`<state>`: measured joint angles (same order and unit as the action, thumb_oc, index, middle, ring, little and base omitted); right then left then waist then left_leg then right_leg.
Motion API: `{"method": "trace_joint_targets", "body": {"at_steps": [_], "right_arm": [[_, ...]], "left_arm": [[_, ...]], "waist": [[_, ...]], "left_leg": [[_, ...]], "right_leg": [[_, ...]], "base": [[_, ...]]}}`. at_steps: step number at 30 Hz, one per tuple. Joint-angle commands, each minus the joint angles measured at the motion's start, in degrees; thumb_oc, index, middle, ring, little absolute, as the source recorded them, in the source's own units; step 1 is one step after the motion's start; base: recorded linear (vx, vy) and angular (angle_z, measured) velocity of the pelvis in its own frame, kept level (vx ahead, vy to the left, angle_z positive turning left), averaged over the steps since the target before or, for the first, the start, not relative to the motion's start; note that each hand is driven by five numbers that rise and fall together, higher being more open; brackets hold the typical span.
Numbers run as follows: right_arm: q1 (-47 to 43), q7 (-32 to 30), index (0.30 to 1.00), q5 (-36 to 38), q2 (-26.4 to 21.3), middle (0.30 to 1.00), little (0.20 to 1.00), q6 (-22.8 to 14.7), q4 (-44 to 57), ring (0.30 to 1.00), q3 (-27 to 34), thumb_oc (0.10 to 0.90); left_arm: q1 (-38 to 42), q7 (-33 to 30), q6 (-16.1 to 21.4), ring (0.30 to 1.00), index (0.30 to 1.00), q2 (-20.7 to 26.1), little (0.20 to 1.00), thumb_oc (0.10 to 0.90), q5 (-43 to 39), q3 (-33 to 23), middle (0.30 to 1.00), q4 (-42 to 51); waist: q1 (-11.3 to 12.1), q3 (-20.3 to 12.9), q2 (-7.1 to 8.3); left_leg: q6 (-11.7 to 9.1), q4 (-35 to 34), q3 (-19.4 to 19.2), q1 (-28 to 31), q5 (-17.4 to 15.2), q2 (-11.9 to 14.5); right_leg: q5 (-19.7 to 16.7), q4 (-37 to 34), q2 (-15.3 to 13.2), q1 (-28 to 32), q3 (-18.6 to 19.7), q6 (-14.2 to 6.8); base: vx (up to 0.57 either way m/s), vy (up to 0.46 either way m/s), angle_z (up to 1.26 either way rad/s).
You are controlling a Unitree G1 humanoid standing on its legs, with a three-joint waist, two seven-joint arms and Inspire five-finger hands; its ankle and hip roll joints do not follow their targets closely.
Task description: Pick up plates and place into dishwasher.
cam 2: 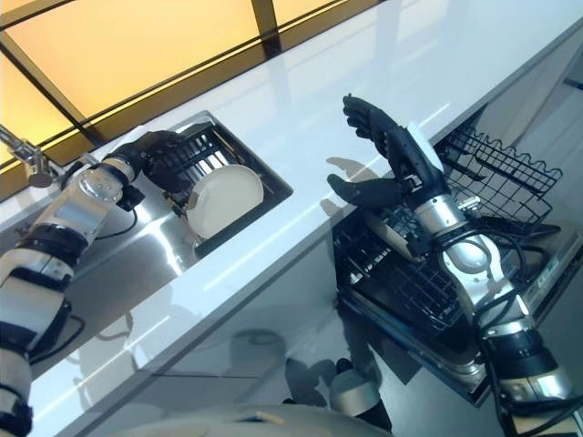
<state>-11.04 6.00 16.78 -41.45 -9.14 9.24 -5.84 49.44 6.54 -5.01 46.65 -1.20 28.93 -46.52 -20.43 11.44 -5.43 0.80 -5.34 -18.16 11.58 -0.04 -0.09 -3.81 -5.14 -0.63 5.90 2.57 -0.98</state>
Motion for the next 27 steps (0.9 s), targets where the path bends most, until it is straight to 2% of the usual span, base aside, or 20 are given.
{"method": "trace_joint_targets", "body": {"at_steps": [1,17,22,27], "right_arm": [[-3.8,-0.9,0.900,0.9,-1.8,0.900,0.900,-4.1,3.7,0.900,6.4,0.800],[-2.2,-0.9,0.900,0.3,-3.2,0.900,0.900,-4.6,2.7,0.900,6.8,0.800],[-2.2,-1.2,0.900,-0.1,-3.5,0.900,0.900,-4.0,3.0,0.900,6.7,0.800],[-3.1,-2.0,0.900,-0.6,-4.0,0.900,0.900,-3.7,2.6,0.900,6.3,0.800]], "left_arm": [[5.7,-2.3,2.5,0.900,0.900,1.9,0.900,0.800,-1.3,-3.5,0.900,-1.8],[3.5,0.1,1.1,0.900,0.900,-1.2,0.900,0.800,-2.9,-4.2,0.900,-6.4],[3.1,3.5,0.3,0.900,0.900,-1.3,0.900,0.800,-1.9,-3.8,0.900,-7.0],[4.5,9.7,-0.6,0.900,0.900,-1.2,0.900,0.800,-2.8,-1.7,0.900,-6.6]], "waist": [[1.2,-3.7,-0.37],[-0.7,-1.6,-0.17],[-0.8,-1.0,-0.35],[-0.7,-0.4,-0.97]], "left_leg": [[0.4,1.9,-1.2,-0.9,-3.6,-1.4],[0.7,3.5,-3.2,-1.4,-4.6,-1.4],[0.7,3.7,-3.4,-1.7,-4.6,-1.3],[0.5,3.9,-3.2,-1.6,-4.5,-1.3]], "right_leg": [[1.6,4.0,0.1,-3.7,-0.2,-6.6],[2.3,5.2,0.0,-4.7,0.3,-6.6],[2.3,5.1,0.0,-4.8,0.3,-6.6],[2.4,5.1,-0.1,-4.5,0.0,-6.6]], "base": [[0.06,-0.019,-0.05],[0.05,-0.017,-0.05],[0.01,-0.009,-0.02],[0.00,0.000,0.00]]}}
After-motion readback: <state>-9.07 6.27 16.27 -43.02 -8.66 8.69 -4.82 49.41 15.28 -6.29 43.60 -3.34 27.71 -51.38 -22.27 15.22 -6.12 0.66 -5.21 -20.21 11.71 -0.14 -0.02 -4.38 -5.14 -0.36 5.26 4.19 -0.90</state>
